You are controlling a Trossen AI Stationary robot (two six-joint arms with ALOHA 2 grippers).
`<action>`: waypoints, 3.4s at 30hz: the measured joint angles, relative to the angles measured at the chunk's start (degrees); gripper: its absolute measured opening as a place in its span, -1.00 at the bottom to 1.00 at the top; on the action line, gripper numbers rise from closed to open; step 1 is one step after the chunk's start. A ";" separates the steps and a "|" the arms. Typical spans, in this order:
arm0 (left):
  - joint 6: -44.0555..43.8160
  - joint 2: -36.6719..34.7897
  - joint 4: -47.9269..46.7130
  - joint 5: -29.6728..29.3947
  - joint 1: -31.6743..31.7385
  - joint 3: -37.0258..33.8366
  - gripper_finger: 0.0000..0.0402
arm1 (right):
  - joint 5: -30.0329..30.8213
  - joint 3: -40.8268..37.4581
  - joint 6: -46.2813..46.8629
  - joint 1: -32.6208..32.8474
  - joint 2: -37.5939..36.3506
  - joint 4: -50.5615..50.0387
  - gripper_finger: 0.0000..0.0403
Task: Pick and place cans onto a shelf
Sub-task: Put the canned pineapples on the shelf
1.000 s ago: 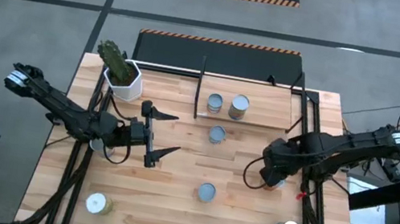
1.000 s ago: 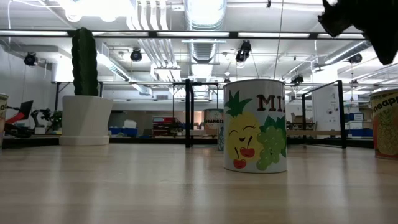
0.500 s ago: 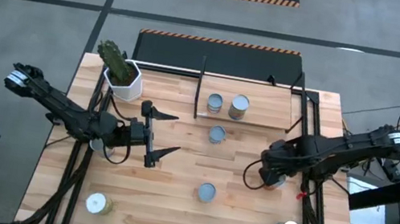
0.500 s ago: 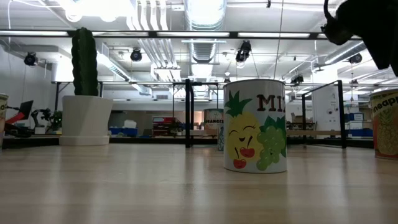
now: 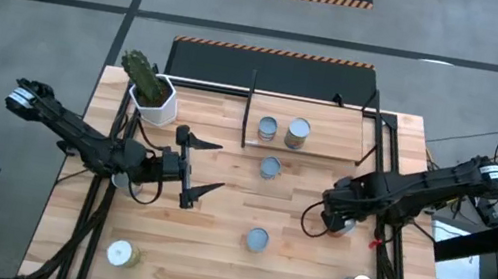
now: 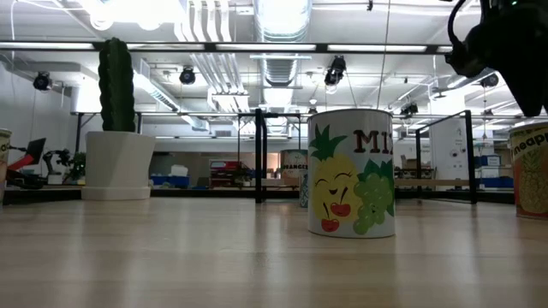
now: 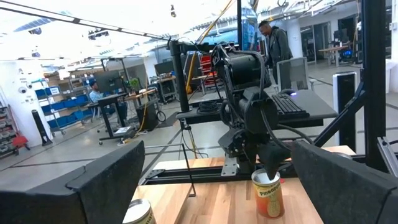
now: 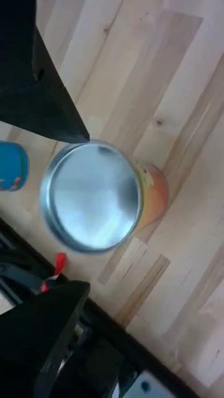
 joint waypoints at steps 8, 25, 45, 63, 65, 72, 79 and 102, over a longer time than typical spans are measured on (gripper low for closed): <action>0.00 0.00 0.01 -0.07 0.01 -0.01 0.92 | 0.11 -1.76 -0.39 0.00 0.00 3.38 0.83; 0.02 0.00 0.02 -0.20 0.01 0.00 0.92 | -0.04 -7.22 0.81 0.00 0.00 10.21 0.82; 0.01 0.00 0.10 0.17 -0.01 0.01 0.92 | 1.49 5.21 -2.52 -1.83 0.07 4.99 0.64; 0.00 -0.01 1.04 0.07 -0.01 0.00 0.92 | 13.49 20.53 -24.28 -19.33 0.09 -1.91 0.61; 0.00 -0.02 1.37 0.06 0.01 0.01 0.92 | 13.54 20.53 -27.98 -23.15 0.09 -1.94 0.61; 0.00 -0.02 1.77 -0.20 -0.01 -0.01 0.92 | 12.34 20.53 -41.52 -37.63 1.72 -1.69 0.61; 0.22 -0.02 1.77 -0.19 0.01 0.01 0.92 | 11.98 23.90 -57.07 -48.07 10.38 -1.49 0.61; 1.78 0.00 1.03 -0.15 -0.01 0.01 0.92 | 6.96 57.51 -101.00 -56.47 40.37 -0.20 0.61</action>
